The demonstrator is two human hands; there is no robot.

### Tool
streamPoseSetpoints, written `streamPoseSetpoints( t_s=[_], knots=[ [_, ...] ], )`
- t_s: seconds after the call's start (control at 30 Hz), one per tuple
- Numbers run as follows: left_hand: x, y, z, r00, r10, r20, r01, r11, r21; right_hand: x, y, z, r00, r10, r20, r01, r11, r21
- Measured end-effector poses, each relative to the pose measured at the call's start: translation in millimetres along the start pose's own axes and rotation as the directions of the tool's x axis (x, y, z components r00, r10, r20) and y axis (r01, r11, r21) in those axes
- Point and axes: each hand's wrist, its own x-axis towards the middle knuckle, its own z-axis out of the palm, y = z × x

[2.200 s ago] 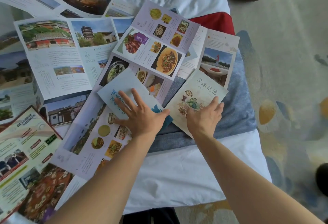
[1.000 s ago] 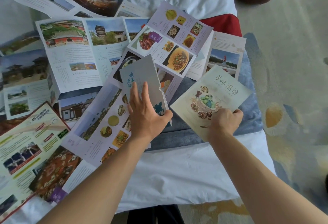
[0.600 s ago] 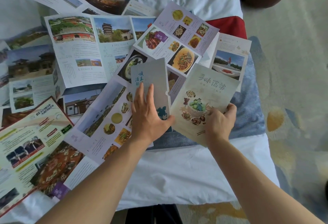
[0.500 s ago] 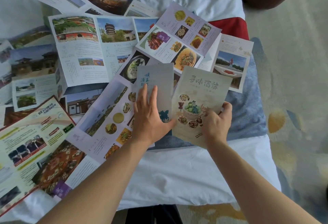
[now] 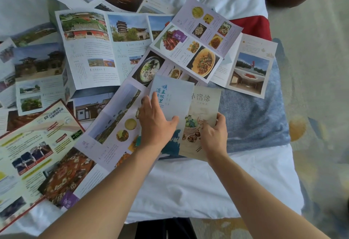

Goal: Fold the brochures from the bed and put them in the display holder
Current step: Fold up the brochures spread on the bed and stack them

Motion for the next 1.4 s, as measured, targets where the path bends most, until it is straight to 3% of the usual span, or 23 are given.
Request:
streamPoseSetpoints(
  t_s=[0.2,0.33,0.43,0.7,0.97,1.03,1.1,1.2,1.27,1.4],
  knots=[
    [-9,15,8,0.995,0.094,0.04,-0.097,0.993,0.061,-8,-7,20,0.992,-0.084,0.09,0.096,0.984,-0.15],
    [-9,16,9,0.993,0.103,0.062,-0.11,0.988,0.11,-11,-6,23,0.987,-0.126,0.103,0.153,0.933,-0.326],
    [-13,23,11,0.99,0.122,0.067,-0.129,0.985,0.112,-14,-4,15,0.984,-0.156,0.09,0.178,0.917,-0.357],
    [-46,61,30,0.965,0.215,0.148,-0.228,0.971,0.075,-15,13,-47,0.974,-0.184,0.13,0.226,0.816,-0.532],
    [-88,80,80,0.939,0.203,0.278,-0.213,0.977,0.005,-3,39,-116,0.96,-0.203,0.195,0.281,0.712,-0.643],
    [-95,77,88,0.929,0.214,0.301,-0.246,0.966,0.073,-2,47,-124,0.952,-0.204,0.227,0.305,0.615,-0.728],
    [-97,74,92,0.906,0.28,0.317,-0.355,0.912,0.207,3,52,-130,0.926,-0.255,0.277,0.366,0.44,-0.82],
    [-95,72,93,0.828,0.388,0.405,-0.525,0.789,0.317,11,54,-134,0.833,-0.308,0.461,0.538,0.251,-0.805],
    [-92,71,92,0.81,0.387,0.441,-0.547,0.768,0.332,17,53,-131,0.79,-0.285,0.542,0.601,0.187,-0.777],
    [-88,75,97,0.826,0.347,0.444,-0.525,0.76,0.383,24,53,-124,0.797,-0.227,0.56,0.598,0.159,-0.786]
  ],
)
